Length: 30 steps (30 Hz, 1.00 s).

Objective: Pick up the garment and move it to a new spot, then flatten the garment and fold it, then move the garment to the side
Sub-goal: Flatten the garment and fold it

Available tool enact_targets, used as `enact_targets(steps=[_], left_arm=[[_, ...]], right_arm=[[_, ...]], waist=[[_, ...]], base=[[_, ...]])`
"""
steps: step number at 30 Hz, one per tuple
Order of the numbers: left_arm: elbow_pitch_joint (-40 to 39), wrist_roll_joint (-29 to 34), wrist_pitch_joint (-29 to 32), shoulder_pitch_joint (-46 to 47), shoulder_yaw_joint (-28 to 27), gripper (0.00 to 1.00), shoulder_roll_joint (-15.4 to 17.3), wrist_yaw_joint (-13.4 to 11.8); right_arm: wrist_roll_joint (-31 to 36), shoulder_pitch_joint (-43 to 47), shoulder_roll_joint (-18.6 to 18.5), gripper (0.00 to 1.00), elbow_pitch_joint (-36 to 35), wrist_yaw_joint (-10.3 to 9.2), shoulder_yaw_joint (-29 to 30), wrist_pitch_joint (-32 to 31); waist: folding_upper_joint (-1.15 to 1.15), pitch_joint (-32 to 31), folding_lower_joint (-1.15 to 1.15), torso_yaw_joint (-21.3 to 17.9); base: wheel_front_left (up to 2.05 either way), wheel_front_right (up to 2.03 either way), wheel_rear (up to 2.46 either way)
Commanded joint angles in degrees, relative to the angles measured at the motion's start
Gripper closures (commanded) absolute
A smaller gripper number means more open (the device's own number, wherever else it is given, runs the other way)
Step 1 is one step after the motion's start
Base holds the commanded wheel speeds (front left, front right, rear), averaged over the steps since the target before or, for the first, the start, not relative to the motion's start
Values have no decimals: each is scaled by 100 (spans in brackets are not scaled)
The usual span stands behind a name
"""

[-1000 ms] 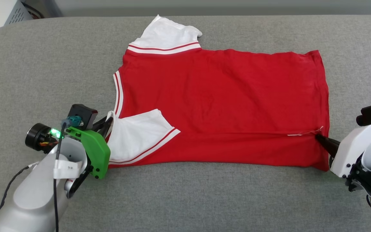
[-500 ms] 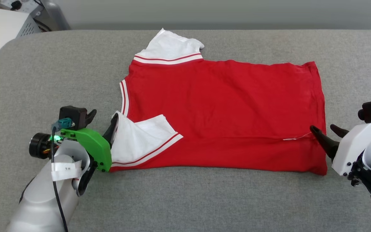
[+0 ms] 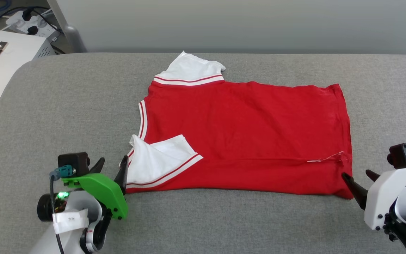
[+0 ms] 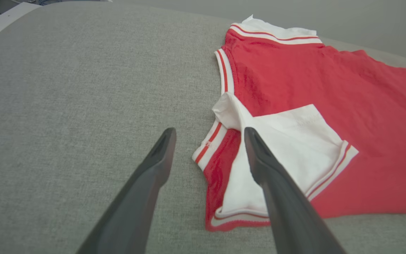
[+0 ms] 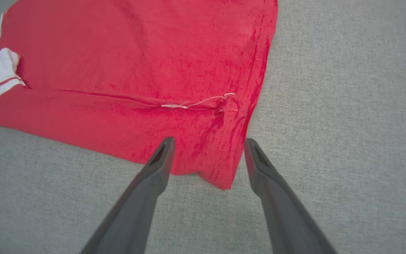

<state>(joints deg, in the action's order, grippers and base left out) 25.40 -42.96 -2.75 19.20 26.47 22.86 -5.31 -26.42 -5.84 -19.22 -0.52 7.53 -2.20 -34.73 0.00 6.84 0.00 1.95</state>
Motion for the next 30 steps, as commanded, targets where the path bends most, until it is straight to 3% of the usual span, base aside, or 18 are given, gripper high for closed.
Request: enact_targets(steps=[1,6,7,12,24,30], left_arm=[[-252,-101,167,-230,-24,0,93,-158],[-1174,-144,1062,-738,125,0,413,-643],[-1554,-146,1423,-877,176,0,567,-843],[-1869,-85,1707,-938,187,0,718,-1129],[-1562,7,1816,-700,194,0,684,-1364],[-1306,-36,1821,-591,203,0,594,-1352]], right_arm=[[154,152,100,0,-156,-4,110,-155],[482,437,470,0,-687,-4,389,-611],[590,517,596,0,-888,-4,467,-729],[674,571,729,0,-1087,-4,489,-822],[717,489,803,0,-1225,-4,434,-826],[731,446,793,0,-1226,-4,402,-813]], waist=[[0,14,0,-12],[0,129,0,-61],[0,205,0,-110],[0,345,0,-227],[0,678,0,-412],[0,795,0,-435]], base=[[0,0,0],[0,0,0],[0,0,0],[0,0,0],[0,0,0],[0,0,0]])
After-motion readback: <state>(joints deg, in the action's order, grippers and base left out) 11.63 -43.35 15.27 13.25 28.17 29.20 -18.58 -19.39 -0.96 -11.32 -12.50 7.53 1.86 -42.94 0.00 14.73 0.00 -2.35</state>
